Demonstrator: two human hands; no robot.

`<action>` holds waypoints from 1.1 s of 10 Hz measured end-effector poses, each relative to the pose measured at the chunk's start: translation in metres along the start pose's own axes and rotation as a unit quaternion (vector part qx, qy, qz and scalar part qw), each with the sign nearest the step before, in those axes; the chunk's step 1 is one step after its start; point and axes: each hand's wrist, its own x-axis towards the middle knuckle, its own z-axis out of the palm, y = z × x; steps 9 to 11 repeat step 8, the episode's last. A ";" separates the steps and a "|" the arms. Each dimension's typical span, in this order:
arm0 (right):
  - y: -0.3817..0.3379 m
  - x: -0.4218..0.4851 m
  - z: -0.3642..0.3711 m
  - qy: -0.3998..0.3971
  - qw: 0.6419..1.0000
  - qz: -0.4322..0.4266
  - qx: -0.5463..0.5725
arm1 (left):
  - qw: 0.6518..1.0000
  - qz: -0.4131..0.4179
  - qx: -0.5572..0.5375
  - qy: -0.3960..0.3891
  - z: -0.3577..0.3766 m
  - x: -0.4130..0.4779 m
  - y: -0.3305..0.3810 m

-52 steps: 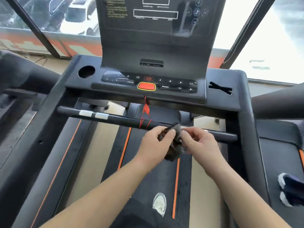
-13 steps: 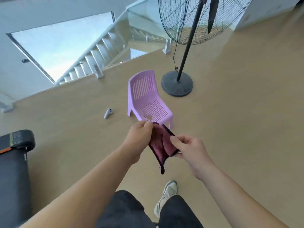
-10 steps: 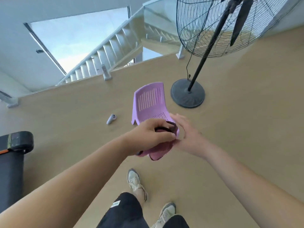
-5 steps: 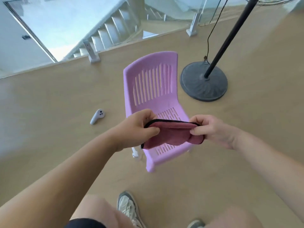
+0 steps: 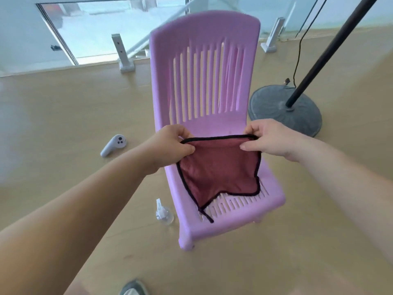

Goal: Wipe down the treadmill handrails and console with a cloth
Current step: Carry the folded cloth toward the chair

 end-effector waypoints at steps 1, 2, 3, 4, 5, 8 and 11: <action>0.009 0.015 0.020 0.093 0.990 -0.051 -0.088 | 0.995 0.036 0.076 0.056 0.011 0.009 -0.010; 0.020 0.016 0.033 0.134 0.972 -0.101 -0.165 | 0.986 0.052 0.138 0.080 0.019 0.009 -0.021; 0.045 0.008 0.048 0.104 0.967 -0.135 -0.189 | 0.973 0.084 0.204 0.074 0.029 -0.003 -0.034; 0.071 -0.007 0.060 0.034 0.954 -0.167 -0.248 | 0.955 0.099 0.279 -0.009 0.035 -0.018 -0.049; 0.094 -0.019 0.071 0.000 0.938 -0.158 -0.308 | 0.883 0.087 0.439 -0.144 0.046 -0.030 -0.056; 0.049 -0.037 0.060 0.124 0.957 -0.180 -0.191 | 0.926 0.105 0.359 -0.059 0.059 -0.058 -0.034; 0.049 -0.037 0.060 0.124 0.957 -0.180 -0.191 | 0.926 0.105 0.359 -0.059 0.059 -0.058 -0.034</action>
